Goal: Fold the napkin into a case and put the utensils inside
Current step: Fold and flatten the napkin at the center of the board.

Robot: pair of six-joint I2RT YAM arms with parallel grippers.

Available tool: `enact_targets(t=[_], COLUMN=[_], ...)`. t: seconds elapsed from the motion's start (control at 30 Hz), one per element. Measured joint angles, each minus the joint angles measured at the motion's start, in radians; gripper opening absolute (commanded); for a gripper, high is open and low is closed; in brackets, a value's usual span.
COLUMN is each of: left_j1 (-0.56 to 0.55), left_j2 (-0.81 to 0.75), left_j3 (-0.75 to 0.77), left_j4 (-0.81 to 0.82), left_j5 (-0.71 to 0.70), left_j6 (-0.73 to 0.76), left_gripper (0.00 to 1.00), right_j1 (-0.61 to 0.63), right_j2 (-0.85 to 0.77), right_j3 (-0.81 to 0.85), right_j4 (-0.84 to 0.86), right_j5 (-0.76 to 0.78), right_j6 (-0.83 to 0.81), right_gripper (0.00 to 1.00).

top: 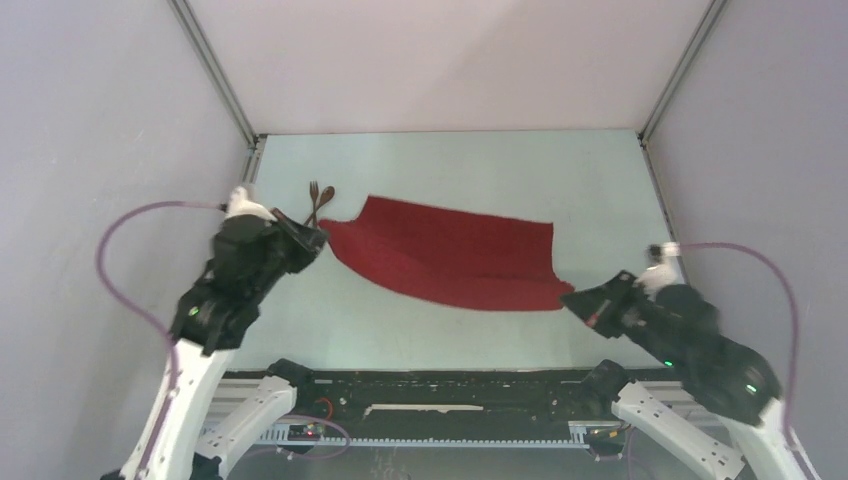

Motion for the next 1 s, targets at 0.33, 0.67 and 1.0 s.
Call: enact_targets(t=[0.33, 0.67, 1.0], left_j1=[0.001, 0.003, 0.033], left_j2=[-0.05, 0.495, 1.323], left_j3=[0.432, 0.711, 0.934], left_j4=[0.235, 0.34, 0.422], left_j5=[0.128, 0.091, 0.152], left_j6=[0.109, 0.113, 0.102], left_gripper=[0.0, 0.0, 0.0], right_j1=[0.003, -0.185, -0.822], right_j2=[-0.041, 0.408, 1.046], right_j3=[0.356, 0.646, 0.455], right_j4=[0.256, 0.21, 0.393], right_j5=[-0.032, 0.256, -0.241], right_j6=[-0.294, -0.396, -0.385], right_gripper=[0.0, 0.0, 0.0])
